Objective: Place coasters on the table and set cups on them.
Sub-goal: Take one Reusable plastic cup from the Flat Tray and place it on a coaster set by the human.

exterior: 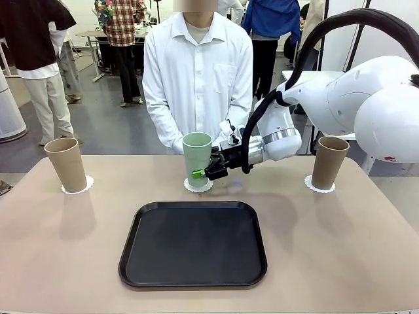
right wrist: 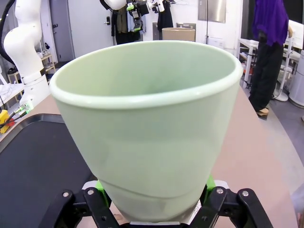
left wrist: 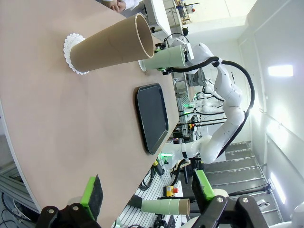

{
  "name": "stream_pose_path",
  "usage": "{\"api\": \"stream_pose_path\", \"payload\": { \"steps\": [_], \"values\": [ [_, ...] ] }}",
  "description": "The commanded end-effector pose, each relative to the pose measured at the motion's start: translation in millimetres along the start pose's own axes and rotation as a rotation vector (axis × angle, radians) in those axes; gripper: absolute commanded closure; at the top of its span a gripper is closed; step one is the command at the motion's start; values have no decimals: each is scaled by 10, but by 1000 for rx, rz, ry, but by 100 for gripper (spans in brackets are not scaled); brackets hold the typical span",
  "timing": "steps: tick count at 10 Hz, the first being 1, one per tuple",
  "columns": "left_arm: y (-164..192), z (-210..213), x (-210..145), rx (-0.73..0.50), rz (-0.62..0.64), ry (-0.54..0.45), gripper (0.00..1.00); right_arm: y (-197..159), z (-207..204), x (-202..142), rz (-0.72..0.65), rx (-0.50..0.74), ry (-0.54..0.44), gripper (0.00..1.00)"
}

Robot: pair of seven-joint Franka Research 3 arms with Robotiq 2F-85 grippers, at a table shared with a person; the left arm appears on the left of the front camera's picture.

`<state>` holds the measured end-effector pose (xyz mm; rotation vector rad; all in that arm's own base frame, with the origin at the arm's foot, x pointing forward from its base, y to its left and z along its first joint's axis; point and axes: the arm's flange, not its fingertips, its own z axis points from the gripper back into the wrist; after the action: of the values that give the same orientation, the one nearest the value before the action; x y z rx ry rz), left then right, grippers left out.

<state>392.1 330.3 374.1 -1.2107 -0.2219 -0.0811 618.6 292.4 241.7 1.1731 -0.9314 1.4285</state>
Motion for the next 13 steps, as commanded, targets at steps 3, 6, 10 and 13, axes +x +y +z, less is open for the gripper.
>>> {"api": "stream_pose_path", "payload": {
  "steps": [3, 6, 10, 13],
  "values": [
    [-29, 11, -17, -6, -6, -2, 0, -162, -66, -88, -1, 21, 14, 18],
    [-29, 11, -17, -6, -6, -2, 0, -166, -69, -100, -6, 26, 13, 18],
    [-29, 11, -17, -6, -6, -2, 0, -164, -68, -95, -33, 34, 13, 0],
    [-29, 11, -17, -6, -6, -2, 0, -180, -44, -85, -29, 50, -7, 0]
  ]
}}
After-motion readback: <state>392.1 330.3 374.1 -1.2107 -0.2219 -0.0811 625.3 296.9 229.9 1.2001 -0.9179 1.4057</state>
